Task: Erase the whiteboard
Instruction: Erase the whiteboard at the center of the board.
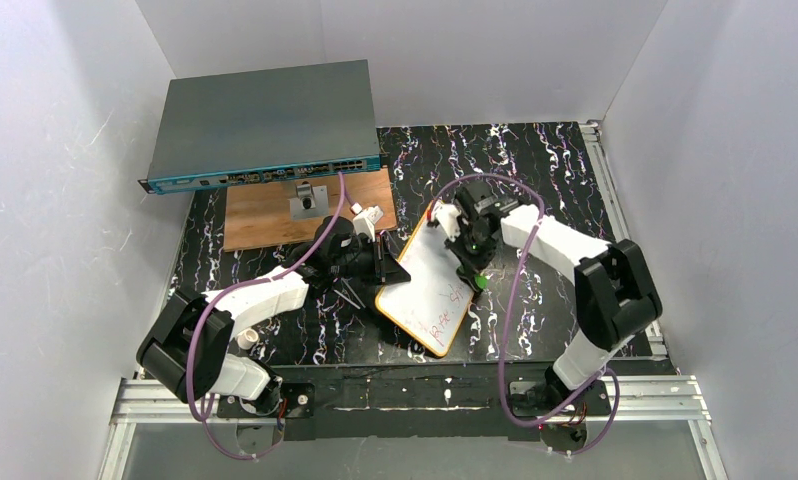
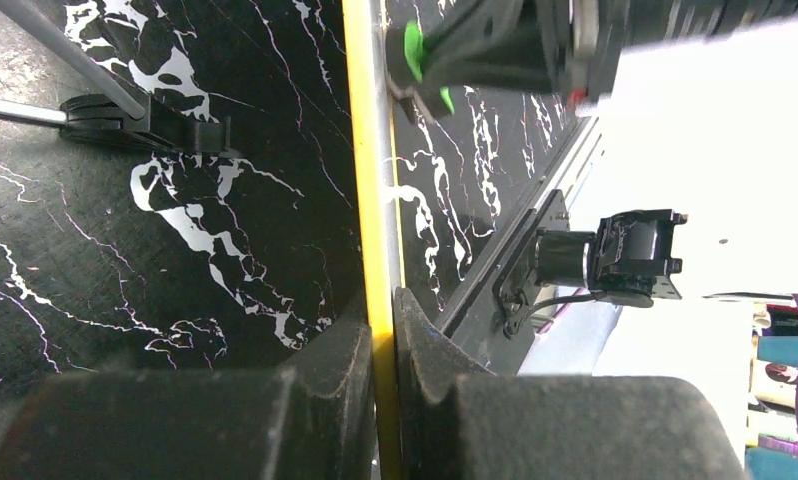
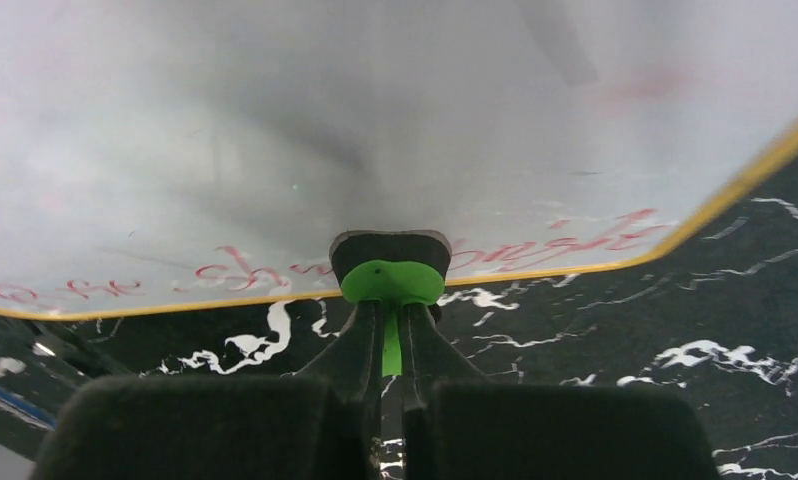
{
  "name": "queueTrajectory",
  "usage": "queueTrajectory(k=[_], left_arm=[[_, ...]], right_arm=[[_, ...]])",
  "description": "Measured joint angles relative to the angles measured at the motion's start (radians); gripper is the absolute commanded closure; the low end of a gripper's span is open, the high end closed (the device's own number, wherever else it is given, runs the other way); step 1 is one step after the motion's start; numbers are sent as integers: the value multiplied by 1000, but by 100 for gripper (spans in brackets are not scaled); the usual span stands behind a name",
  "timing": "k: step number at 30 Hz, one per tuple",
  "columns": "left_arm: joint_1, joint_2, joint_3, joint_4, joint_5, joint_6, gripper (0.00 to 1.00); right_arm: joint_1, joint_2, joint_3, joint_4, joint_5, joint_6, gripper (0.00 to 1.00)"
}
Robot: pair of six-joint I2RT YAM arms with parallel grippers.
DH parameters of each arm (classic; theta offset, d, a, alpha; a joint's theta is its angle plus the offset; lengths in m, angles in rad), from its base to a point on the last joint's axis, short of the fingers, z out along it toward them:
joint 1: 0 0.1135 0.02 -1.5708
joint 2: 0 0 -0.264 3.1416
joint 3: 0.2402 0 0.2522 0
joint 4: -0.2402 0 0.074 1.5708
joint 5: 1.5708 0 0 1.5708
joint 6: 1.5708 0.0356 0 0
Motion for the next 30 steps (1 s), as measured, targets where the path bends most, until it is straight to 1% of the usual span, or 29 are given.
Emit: queueTrajectory(k=[4,8,13,16,19,22,26,28,30], left_arm=[[0,-1,0,0,-2,0,100],[0,-1,0,1,0,0,100],[0,-2,0,-2,3,4,100],[0,-1,2,-5,6,4,100],[0,-1,4,-11,7,4,100],[0,-1,8,-18,7,6,100],[0,-1,16,-29,8,15,100],[0,-1,21,-40,9,23,100],[0,-1,30,-57,14,35,100]], right_arm=[[-86,85,150,-32,-55,48,99],[-142,139,269,-7,-61,95,99],[-166,153,299,21,-68,132,99],[-166,153,299,23,-96,136,99],[-159,146,298,20,-157,129,99],[-122,116,282,17,-232,120,99],[-39,79,276,10,-354,108,99],[-14,67,273,8,-380,103,99],[-14,58,270,-1,-390,89,99]])
